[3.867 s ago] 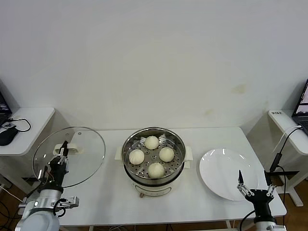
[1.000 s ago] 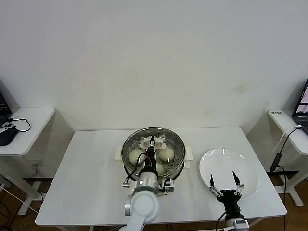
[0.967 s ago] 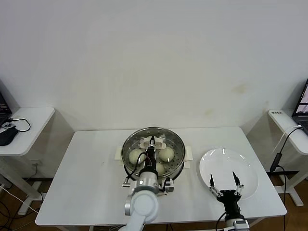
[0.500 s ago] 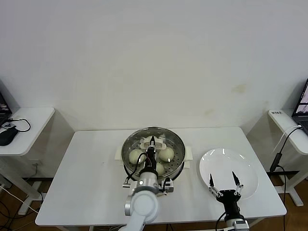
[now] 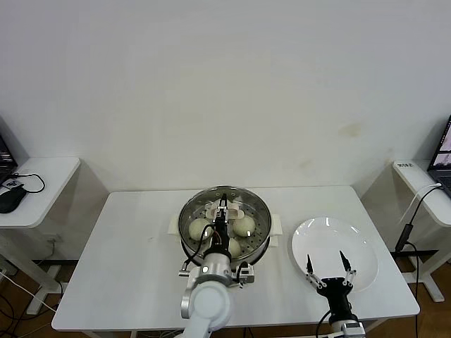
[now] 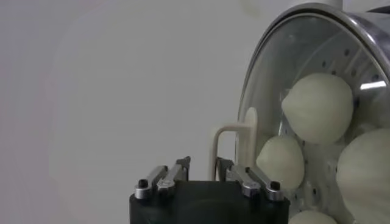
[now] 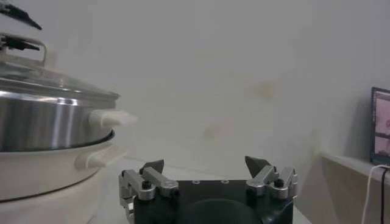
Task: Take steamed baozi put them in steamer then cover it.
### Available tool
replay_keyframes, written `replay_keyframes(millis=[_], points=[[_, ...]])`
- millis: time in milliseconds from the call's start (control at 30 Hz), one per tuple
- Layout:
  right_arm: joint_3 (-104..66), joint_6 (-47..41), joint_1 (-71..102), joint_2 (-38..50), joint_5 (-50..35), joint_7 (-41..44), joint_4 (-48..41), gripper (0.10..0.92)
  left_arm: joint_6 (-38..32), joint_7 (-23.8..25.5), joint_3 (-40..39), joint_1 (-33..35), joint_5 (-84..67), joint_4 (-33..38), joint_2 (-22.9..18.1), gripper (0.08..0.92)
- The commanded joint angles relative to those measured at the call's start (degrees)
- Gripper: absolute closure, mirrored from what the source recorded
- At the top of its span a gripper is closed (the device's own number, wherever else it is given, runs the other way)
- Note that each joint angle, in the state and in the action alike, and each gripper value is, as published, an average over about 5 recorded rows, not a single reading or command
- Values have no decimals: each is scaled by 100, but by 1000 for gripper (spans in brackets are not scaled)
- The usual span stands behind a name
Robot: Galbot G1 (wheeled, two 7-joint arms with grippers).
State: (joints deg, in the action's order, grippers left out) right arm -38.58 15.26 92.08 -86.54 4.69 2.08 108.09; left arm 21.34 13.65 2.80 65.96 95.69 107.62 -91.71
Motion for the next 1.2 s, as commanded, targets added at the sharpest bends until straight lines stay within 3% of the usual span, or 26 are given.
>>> replay_keyframes(millis=[33, 233, 400, 567, 733, 900, 1200], points=[[-17, -10, 16, 41, -23, 1, 26, 203, -100, -72, -21, 323, -110, 577, 200, 473], [-49, -18, 39, 82, -53, 7, 32, 202, -257, -264, 159, 758, -807, 1339, 709, 334], [-81, -66, 84, 184, -180, 42, 103, 203, -822, -1068, 746, 1536, -2674, 2032, 1192, 191], [-142, -72, 253, 469, -428, 105, 163, 203, -1697, -2120, 1737, 2508, -6476, 2256, 1548, 178], [-130, -96, 477, 710, -597, 147, 316, 203, -2429, -2641, 2821, 3177, -8789, 2218, 1584, 177], [69, -304, 771, 848, -760, 177, 502, 203, -2371, -2661, 3383, 3747, -10394, 2243, 1541, 177], [138, -926, 1430, 1113, -1005, 193, 1141, 203, -2998, -2572, 3586, 4269, -10906, 1580, 1499, 177]])
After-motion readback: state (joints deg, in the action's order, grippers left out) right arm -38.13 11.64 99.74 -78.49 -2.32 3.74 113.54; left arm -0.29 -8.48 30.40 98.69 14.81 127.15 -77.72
